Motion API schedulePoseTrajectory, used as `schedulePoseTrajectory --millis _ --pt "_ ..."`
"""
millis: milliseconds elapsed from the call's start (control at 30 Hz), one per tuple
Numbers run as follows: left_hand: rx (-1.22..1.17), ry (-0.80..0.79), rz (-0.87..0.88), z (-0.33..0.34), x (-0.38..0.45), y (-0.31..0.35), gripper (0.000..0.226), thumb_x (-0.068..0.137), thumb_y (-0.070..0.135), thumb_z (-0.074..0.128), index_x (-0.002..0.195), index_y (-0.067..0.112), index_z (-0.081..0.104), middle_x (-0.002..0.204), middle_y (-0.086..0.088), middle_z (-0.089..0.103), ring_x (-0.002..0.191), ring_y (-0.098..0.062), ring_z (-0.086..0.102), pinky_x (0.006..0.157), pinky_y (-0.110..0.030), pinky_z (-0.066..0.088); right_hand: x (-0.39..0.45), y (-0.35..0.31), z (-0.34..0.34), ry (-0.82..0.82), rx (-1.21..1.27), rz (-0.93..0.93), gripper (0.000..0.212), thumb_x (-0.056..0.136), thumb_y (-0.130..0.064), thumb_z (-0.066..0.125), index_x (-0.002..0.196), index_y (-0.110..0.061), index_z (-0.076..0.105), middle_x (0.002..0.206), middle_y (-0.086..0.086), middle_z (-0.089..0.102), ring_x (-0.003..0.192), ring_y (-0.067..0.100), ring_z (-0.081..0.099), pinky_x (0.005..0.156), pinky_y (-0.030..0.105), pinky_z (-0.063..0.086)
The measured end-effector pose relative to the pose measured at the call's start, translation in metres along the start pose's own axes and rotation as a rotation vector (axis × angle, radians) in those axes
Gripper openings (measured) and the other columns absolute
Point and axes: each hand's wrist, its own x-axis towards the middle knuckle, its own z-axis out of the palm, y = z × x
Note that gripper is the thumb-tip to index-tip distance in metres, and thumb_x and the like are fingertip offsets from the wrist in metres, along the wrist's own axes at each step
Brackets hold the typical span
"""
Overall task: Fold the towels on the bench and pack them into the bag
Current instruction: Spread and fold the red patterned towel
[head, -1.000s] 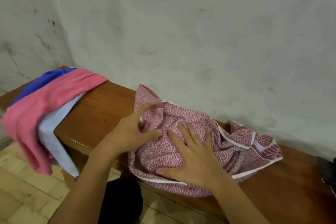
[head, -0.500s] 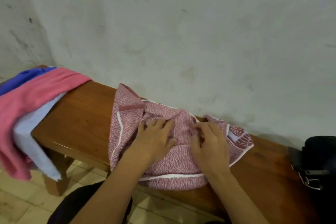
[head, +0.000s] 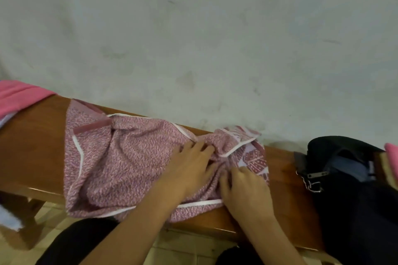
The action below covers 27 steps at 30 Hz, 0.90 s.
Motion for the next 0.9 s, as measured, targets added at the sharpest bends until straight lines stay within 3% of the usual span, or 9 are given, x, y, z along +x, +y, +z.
schedulePoseTrajectory --millis 133,233,333,400,467,567,667,767,900 --pt "0.017 0.043 -0.077 0.009 0.007 0.001 0.072 0.096 0.065 0.033 0.154 0.037 0.002 0.144 -0.002 0.040 0.127 -0.032 0.040 0.103 -0.051 0.036 -0.007 0.001 -0.013 -0.054 -0.073 0.022 0.048 0.104 -0.038 0.036 0.061 -0.021 0.044 0.064 -0.006 0.054 0.061 0.017 0.062 0.058 0.033 0.054" --pt "0.114 0.048 -0.099 0.017 0.010 0.001 0.078 0.092 0.071 0.029 0.155 0.036 -0.003 0.146 -0.004 0.038 0.126 -0.033 0.037 0.102 -0.051 0.034 -0.006 0.007 -0.011 -0.081 -0.053 0.053 0.048 0.102 -0.041 0.037 0.058 -0.022 0.039 0.063 -0.005 0.052 0.060 0.018 0.060 0.056 0.031 0.049" --pt "0.189 -0.033 -0.120 0.021 0.012 0.003 0.083 0.089 0.075 0.027 0.154 0.037 -0.008 0.160 -0.008 0.018 0.140 -0.037 0.020 0.111 -0.058 0.021 -0.002 0.021 -0.002 -0.045 0.040 0.067 0.046 0.096 -0.045 0.046 0.057 -0.021 0.041 0.062 -0.006 0.050 0.057 0.013 0.051 0.050 0.027 0.038" --pt "0.177 -0.150 -0.172 0.022 0.015 0.000 0.086 0.086 0.080 0.021 0.151 0.042 -0.020 0.164 -0.007 -0.011 0.149 -0.039 -0.005 0.115 -0.067 0.002 -0.002 0.027 0.002 0.009 0.097 0.054 0.034 0.091 -0.051 0.046 0.071 -0.023 0.051 0.082 -0.006 0.052 0.078 0.013 0.050 0.067 0.026 0.042" --pt "0.176 -0.255 -0.228 0.021 0.018 -0.008 0.091 0.078 0.089 0.015 0.146 0.046 -0.027 0.159 -0.007 -0.028 0.147 -0.038 -0.023 0.111 -0.071 -0.011 -0.001 0.033 0.007 -0.053 0.120 0.110 0.051 0.087 -0.064 0.029 0.110 -0.026 0.054 0.118 -0.004 0.050 0.113 0.017 0.046 0.100 0.038 0.041" --pt "0.156 -0.317 -0.272 0.015 0.019 -0.021 0.101 0.065 0.099 0.013 0.145 0.051 -0.025 0.157 -0.008 -0.032 0.144 -0.039 -0.029 0.108 -0.073 -0.014 0.000 0.044 0.010 -0.136 0.107 0.163 0.062 0.094 -0.062 0.015 0.147 -0.033 0.031 0.154 -0.003 0.030 0.144 0.021 0.025 0.119 0.050 0.015" --pt "0.115 -0.366 -0.312 0.005 0.017 -0.032 0.109 0.060 0.101 0.024 0.147 0.052 -0.020 0.158 -0.006 -0.032 0.143 -0.039 -0.030 0.108 -0.073 -0.013 0.001 0.051 0.009 -0.172 0.074 0.185 0.052 0.103 -0.049 0.017 0.154 -0.036 0.017 0.162 -0.002 0.017 0.150 0.025 0.014 0.122 0.050 0.010" --pt "0.074 -0.385 -0.316 -0.002 0.016 -0.036 0.111 0.063 0.096 0.040 0.149 0.052 -0.014 0.160 -0.004 -0.028 0.144 -0.039 -0.028 0.109 -0.072 -0.013 0.003 0.047 -0.001 -0.150 0.086 0.241 0.047 0.103 -0.049 0.030 0.148 -0.034 0.032 0.156 0.000 0.030 0.143 0.029 0.027 0.116 0.054 0.025" --pt "0.015 -0.277 -0.164 0.000 0.013 -0.032 0.096 0.067 0.082 0.055 0.147 0.051 0.013 0.165 0.002 -0.009 0.150 -0.030 -0.016 0.111 -0.071 -0.009 0.003 0.044 -0.007 -0.161 -0.107 0.292 0.052 0.101 -0.055 0.025 0.130 -0.023 0.054 0.137 0.001 0.055 0.129 0.028 0.047 0.110 0.051 0.035"
